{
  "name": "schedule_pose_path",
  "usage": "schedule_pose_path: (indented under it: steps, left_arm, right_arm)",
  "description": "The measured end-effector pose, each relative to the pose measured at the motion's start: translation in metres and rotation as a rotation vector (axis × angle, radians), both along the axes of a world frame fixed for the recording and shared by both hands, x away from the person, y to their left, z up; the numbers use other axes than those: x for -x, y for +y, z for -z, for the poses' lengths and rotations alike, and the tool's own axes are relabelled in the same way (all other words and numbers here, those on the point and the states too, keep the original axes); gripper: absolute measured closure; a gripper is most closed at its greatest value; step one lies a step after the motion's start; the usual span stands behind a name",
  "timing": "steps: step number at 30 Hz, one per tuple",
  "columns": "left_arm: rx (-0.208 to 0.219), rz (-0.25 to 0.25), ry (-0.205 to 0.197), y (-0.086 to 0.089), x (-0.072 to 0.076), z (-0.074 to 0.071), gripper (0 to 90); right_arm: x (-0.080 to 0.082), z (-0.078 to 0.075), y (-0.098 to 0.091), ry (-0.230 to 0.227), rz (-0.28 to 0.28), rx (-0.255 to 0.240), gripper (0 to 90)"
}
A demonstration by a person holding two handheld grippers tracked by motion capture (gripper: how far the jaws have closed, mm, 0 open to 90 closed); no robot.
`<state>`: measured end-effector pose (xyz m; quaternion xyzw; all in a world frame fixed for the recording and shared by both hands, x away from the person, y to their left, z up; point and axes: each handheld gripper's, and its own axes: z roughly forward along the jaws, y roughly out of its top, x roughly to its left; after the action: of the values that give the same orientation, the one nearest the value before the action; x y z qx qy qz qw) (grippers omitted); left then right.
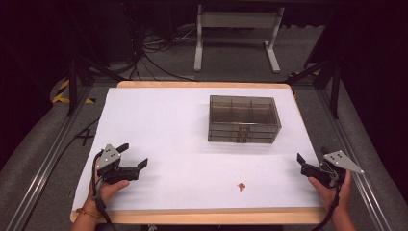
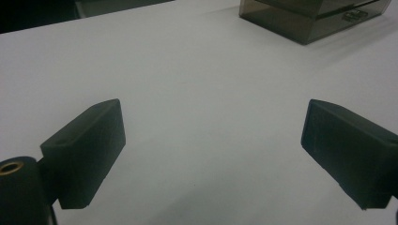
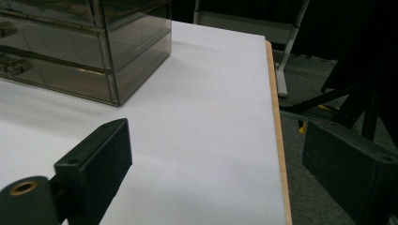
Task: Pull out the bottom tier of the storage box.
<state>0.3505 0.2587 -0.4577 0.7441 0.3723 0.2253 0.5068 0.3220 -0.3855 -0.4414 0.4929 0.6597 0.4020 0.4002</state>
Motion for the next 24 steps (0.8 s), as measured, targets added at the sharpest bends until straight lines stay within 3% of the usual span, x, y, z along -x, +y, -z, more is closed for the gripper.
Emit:
schedule_pose_path:
  steps: [5,12,24]
  left_arm:
    - [-0.006,0.008,-0.004,-0.0003,0.001,-0.0002,7.1]
    - [-0.006,0.024,0.001,0.0001,0.0008,-0.0003,7.6]
    - [-0.075,0.002,-0.006,-0.0072,0.0004,-0.0018,11.5]
  right_arm:
    - [0.0026,0.0002,0.005,-0.016,0.005,0.056,13.4]
    - [0.0042,-0.0001,0.005,-0.017,-0.008,0.061,13.9]
    - [0.007,-0.0055,0.0092,-0.043,-0.023,0.086,20.1]
